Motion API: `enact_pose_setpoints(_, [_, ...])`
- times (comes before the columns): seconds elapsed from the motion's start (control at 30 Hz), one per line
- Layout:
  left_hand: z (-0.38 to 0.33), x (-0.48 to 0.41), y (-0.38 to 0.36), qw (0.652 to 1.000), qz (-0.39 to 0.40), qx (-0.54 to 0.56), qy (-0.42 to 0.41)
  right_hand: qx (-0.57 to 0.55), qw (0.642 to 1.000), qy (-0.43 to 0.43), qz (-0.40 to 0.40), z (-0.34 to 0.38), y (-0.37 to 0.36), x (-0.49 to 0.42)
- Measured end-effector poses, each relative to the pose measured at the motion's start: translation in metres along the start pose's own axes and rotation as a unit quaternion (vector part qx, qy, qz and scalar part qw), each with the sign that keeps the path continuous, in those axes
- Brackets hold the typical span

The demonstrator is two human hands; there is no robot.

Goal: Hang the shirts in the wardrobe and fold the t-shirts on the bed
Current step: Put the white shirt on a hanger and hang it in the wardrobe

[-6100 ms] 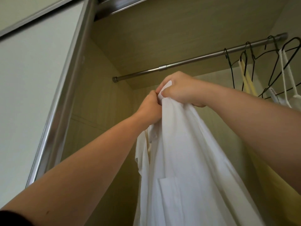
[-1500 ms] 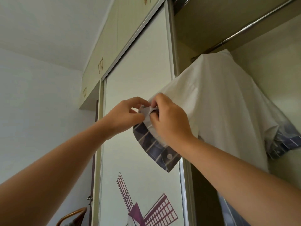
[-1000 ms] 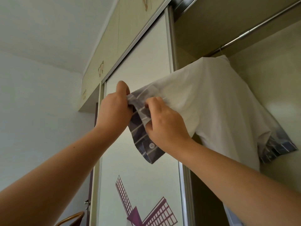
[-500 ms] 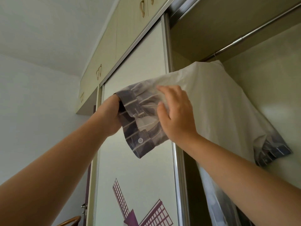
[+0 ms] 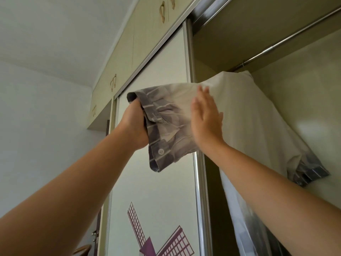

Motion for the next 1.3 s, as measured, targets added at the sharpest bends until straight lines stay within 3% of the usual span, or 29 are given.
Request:
enact_pose_setpoints(0.07, [0.001, 0.001, -0.004, 1.0, 0.007, -0.011, 0.0, -0.024, 0.999, -0.022, -0.035, 0.003, 0.003, 0.0])
enact_pose_setpoints(0.2, [0.007, 0.014, -0.025, 0.999, 0.014, -0.04, -0.009, 0.07, 0.987, 0.049, 0.135, 0.024, -0.029, 0.023])
enact_pose_setpoints(0.27, [0.009, 0.016, -0.025, 0.999, 0.027, -0.02, -0.009, 0.089, 0.98, 0.06, 0.17, 0.023, -0.033, 0.026])
enact_pose_setpoints(0.33, [0.009, 0.012, -0.018, 1.0, 0.02, -0.017, -0.002, 0.046, 0.985, 0.052, 0.155, 0.019, -0.024, 0.022])
enact_pose_setpoints(0.47, [0.011, 0.015, -0.017, 1.0, 0.018, -0.016, 0.014, -0.047, 0.998, 0.017, 0.047, 0.017, -0.006, 0.019])
enact_pose_setpoints(0.67, [0.019, 0.033, -0.043, 0.999, 0.039, -0.006, 0.001, 0.019, 0.994, 0.02, 0.104, 0.016, -0.02, 0.025])
enact_pose_setpoints(0.77, [0.024, 0.036, -0.039, 0.996, 0.073, -0.048, 0.012, -0.03, 0.993, 0.026, 0.11, 0.006, -0.012, 0.029])
enact_pose_setpoints(0.93, [0.031, 0.046, -0.035, 0.978, 0.164, -0.11, -0.062, -0.126, 0.989, 0.02, 0.073, -0.002, 0.012, 0.046])
enact_pose_setpoints(1.13, [0.059, 0.075, -0.025, 0.976, 0.092, -0.179, -0.078, -0.104, 0.995, -0.002, -0.001, -0.021, 0.049, 0.072])
enact_pose_setpoints(1.3, [0.099, 0.108, -0.021, 0.984, -0.003, -0.169, -0.055, -0.119, 0.991, -0.042, 0.052, -0.049, 0.064, 0.106])
Point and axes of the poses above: each hand's wrist, its own x-axis away from the middle knuckle, its own y-axis out of the back of the hand, z = x × y, the point moved 3 cm from there along -x, towards the middle knuckle, and after that the axes turned 9 degrees about -y, right-handed, at the moved point
